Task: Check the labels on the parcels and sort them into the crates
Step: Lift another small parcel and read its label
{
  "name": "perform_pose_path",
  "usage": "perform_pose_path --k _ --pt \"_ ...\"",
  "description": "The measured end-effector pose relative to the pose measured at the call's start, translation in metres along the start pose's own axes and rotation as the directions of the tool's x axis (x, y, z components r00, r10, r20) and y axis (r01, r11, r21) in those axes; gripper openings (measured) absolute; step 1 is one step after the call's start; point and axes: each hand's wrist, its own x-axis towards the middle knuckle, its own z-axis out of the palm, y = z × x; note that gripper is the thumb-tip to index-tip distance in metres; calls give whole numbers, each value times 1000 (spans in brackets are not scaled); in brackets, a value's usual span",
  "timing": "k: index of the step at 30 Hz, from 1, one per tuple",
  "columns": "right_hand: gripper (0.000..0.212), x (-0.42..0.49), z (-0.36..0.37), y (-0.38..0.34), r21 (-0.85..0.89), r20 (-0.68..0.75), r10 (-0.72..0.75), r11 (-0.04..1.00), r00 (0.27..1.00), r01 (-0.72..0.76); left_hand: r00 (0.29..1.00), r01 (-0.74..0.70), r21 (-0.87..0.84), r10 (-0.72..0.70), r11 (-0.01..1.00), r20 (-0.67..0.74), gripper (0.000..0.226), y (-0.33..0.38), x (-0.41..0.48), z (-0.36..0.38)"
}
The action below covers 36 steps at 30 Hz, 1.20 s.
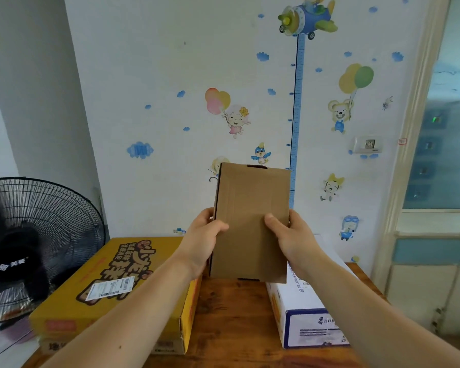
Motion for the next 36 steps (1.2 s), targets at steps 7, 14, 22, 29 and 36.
perform_pose_path --k 7,14,22,29,36 --pt "34 -2 3 -1 1 76 -44 999 996 44 995 -62 -31 59 998 -81 27 5 2 4" --pt "34 -3 4 -4 -39 44 -100 994 994 101 993 -86 0 86 996 -81 24 4 1 9" --pt "10 -1 -1 -7 136 4 -46 990 999 45 1000 -17 18 17 1000 -8 24 -1 -3 5" --pt "17 -3 -5 -3 159 86 -22 987 996 8 1000 15 -37 -15 999 -18 21 -7 -3 4" --pt "29 -2 -1 6 95 100 16 995 995 -25 1000 6 -4 -6 1000 26 27 -6 2 -3"
